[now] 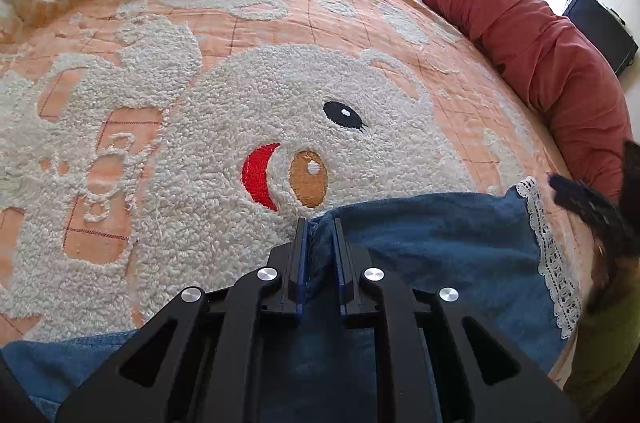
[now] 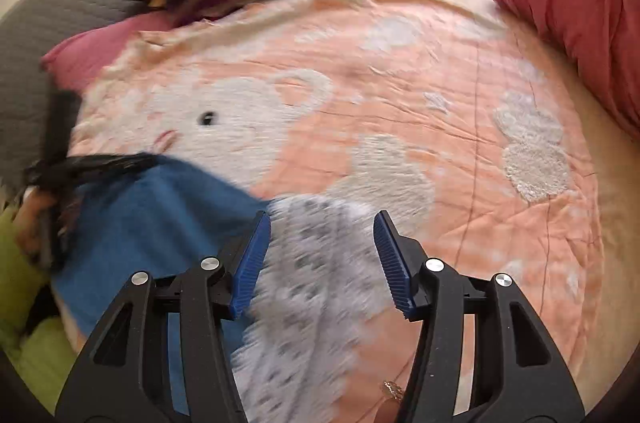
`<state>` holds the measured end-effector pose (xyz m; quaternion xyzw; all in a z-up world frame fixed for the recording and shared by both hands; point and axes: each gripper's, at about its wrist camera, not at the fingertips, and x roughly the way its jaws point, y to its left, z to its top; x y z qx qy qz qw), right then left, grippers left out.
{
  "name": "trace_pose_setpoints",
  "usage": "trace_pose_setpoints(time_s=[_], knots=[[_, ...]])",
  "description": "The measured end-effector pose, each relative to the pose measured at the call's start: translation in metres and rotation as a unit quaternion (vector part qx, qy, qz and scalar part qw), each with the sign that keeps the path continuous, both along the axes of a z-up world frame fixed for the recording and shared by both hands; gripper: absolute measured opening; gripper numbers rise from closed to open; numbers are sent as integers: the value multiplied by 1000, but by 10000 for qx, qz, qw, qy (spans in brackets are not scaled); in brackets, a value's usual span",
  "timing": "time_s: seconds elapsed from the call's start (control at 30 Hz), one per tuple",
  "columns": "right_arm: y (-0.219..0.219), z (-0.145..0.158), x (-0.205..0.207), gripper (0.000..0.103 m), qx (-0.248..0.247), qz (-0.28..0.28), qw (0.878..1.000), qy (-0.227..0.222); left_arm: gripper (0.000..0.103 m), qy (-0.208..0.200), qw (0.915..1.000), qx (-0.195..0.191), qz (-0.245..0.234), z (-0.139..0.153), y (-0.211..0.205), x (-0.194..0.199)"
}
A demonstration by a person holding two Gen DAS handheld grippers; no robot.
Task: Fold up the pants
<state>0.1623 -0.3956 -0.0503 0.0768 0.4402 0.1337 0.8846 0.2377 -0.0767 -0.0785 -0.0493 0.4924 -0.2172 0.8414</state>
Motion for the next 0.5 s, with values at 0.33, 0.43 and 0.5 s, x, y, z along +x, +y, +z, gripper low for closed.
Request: trace_pose_setpoints(time_s=[0.33,0.43,0.5], knots=[[-12,-9,-17,14,605,-77,9980,-168,12,-188,9996,194,-28,3,-5,-3],[-7,-7,-14,14,246,-143,9993,-243,15,-224,9994,237,-62,3,-8,-4],[0,-18,-5,15,-54,-164,9998,-74,16,-213,9994,261,-39,1,-8,-3]])
